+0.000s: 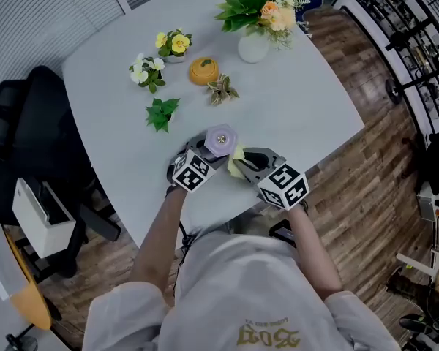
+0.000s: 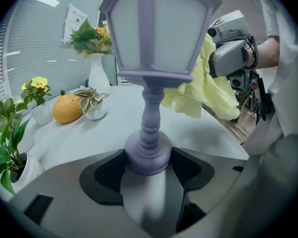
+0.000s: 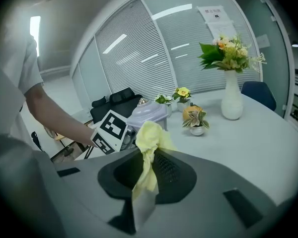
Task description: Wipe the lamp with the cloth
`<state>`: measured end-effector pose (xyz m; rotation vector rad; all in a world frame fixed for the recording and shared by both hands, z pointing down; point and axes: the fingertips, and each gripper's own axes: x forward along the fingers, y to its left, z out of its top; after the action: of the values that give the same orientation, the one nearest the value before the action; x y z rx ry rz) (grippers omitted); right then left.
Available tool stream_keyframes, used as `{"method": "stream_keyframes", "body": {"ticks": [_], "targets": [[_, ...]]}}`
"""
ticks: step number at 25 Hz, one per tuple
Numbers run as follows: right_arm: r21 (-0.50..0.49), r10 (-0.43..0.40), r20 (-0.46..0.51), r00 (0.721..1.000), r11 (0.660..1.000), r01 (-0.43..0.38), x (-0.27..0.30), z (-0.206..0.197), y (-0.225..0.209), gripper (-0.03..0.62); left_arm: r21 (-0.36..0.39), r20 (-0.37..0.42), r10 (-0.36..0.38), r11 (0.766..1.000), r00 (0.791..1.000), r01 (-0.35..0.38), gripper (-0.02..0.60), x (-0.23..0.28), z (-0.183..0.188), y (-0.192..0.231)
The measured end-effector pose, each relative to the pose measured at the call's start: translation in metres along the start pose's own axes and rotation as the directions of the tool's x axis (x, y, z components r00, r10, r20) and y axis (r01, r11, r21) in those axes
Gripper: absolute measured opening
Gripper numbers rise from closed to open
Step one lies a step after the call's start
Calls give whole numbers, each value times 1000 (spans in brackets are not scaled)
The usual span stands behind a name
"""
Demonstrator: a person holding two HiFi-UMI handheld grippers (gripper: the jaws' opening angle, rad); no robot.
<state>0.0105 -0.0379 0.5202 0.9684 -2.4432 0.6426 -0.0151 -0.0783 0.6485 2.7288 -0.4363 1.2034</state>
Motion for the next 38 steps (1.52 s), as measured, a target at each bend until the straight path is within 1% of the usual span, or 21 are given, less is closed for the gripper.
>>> {"method": "stream_keyframes", "body": {"ticks": [3, 5, 10, 12, 22, 28, 32, 38], "targets": [[-45, -25, -1, 1000, 999, 25, -1, -1, 5, 64, 1, 1, 2, 1000, 1000, -2, 301, 0, 1, 0], [-98, -38, -18, 999, 995, 36, 1, -2, 12, 64, 0, -1, 0, 1000, 1000, 0, 301, 0, 1, 1], [-252, -90, -63, 994, 965, 72, 6, -2, 28, 64, -11, -12, -9, 1000, 1000, 9, 300, 0, 0, 0], [-286, -95, -63, 993, 955, 73, 9, 1, 32, 64, -11, -12, -8, 1000, 1000, 8, 301, 0, 0, -1], [-338, -123, -89, 988, 937, 86, 19, 5, 29, 63, -9, -11, -7, 1000, 1000, 7, 301, 0, 0, -1], [-329, -96, -117, 988, 943, 53, 26, -2, 25, 63, -13, -12, -10, 1000, 1000, 10, 299, 0, 0, -1], [-331, -86, -164, 983, 943, 27, 29, -11, 20, 63, -13, -13, -11, 1000, 1000, 11, 300, 0, -1, -1], [-349, -79, -203, 976, 937, 3, 38, -17, 19, 63, -10, -12, -9, 1000, 1000, 9, 300, -1, 0, -1]]}}
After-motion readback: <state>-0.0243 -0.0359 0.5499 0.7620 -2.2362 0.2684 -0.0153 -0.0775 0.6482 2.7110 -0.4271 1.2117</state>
